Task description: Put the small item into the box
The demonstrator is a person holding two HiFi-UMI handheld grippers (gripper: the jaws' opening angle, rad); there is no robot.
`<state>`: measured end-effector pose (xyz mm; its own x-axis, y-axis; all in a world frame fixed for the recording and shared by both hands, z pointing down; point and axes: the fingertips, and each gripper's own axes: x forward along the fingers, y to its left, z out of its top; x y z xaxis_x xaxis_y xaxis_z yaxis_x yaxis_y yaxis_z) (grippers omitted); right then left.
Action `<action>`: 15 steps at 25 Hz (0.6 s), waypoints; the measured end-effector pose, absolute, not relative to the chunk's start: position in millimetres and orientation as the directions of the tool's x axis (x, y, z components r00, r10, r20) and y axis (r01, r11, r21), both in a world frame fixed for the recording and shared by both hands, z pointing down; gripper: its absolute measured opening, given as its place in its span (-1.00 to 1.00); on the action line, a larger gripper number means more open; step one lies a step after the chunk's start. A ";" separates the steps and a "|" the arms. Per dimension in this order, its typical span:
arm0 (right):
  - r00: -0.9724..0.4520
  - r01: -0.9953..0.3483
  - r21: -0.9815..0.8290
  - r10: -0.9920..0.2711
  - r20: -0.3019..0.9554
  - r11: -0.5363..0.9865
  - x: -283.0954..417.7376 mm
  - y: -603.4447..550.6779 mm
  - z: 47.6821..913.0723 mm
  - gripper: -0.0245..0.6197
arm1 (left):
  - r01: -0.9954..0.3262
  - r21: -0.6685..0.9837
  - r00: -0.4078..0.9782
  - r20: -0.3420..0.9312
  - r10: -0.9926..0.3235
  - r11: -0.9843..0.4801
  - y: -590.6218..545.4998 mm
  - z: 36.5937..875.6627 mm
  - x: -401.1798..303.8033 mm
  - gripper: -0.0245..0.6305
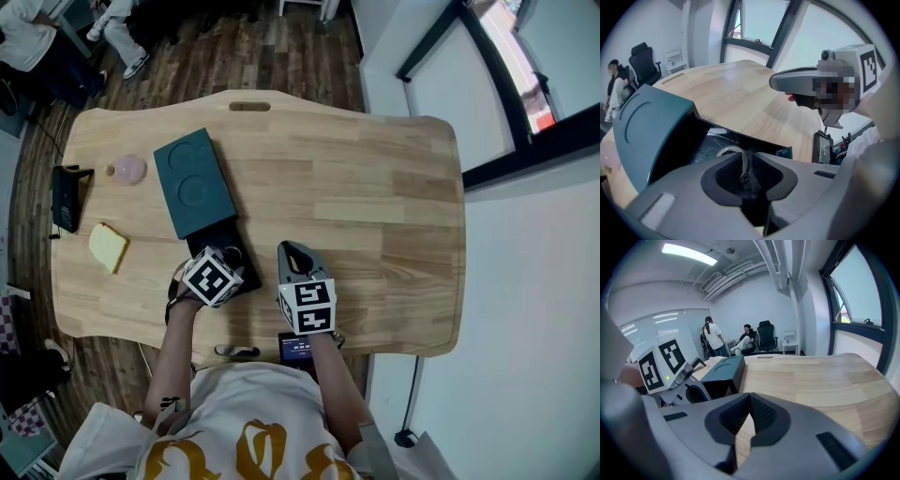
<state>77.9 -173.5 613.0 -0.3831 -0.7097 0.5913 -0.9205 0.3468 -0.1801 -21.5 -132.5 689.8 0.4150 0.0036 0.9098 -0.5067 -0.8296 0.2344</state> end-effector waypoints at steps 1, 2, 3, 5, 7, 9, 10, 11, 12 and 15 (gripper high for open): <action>-0.382 -0.921 -0.178 -0.712 0.588 0.347 78.9 -173.0 611.2 -0.91 | -0.513 0.238 0.431 0.902 -0.008 -0.825 -133.2 687.9 -20.4 -0.75; -0.381 -0.921 -0.176 -0.715 0.586 0.347 79.7 -172.4 609.2 -0.91 | -0.520 0.238 0.443 0.896 -0.021 -0.820 -133.7 685.3 -19.9 -0.74; -0.380 -0.922 -0.174 -0.718 0.583 0.346 80.3 -171.6 606.8 -0.91 | -0.527 0.236 0.453 0.891 -0.035 -0.816 -133.9 682.1 -20.2 -0.74; -0.379 -0.923 -0.172 -0.726 0.574 0.345 80.6 -169.5 600.4 -0.91 | -0.540 0.231 0.471 0.880 -0.063 -0.810 -133.8 674.6 -21.8 -0.74; -0.385 -0.920 -0.170 -0.731 0.563 0.353 78.8 -167.6 593.0 -0.91 | -0.556 0.228 0.490 0.867 -0.093 -0.799 -134.6 666.1 -24.3 -0.74; -0.394 -0.916 -0.167 -0.737 0.549 0.366 76.0 -165.6 585.3 -0.91 | -0.584 0.231 0.515 0.846 -0.136 -0.778 -137.6 656.3 -27.7 -0.74; -0.398 -0.914 -0.164 -0.741 0.542 0.371 74.7 -164.4 581.3 -0.91 | -0.602 0.235 0.529 0.833 -0.160 -0.763 -139.3 650.8 -29.7 -0.74; -0.400 -0.913 -0.162 -0.745 0.534 0.374 73.6 -162.8 577.1 -0.91 | -0.620 0.243 0.543 0.819 -0.185 -0.746 -140.5 645.1 -31.9 -0.74; -0.402 -0.912 -0.161 -0.749 0.526 0.376 72.5 -160.8 572.9 -0.91 | -0.638 0.255 0.558 0.803 -0.208 -0.727 -141.1 639.3 -34.0 -0.74; -0.417 -0.906 -0.166 -0.757 0.504 0.389 67.9 -152.2 560.8 -0.91 | -0.675 0.340 0.636 0.718 -0.282 -0.655 -140.9 616.5 -36.9 -0.75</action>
<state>67.9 -152.2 560.8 -0.4166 -0.7566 0.5040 -0.9064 0.3887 -0.1657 -36.9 -140.9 616.5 0.6361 -0.2822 0.7181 -0.6747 -0.6550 0.3403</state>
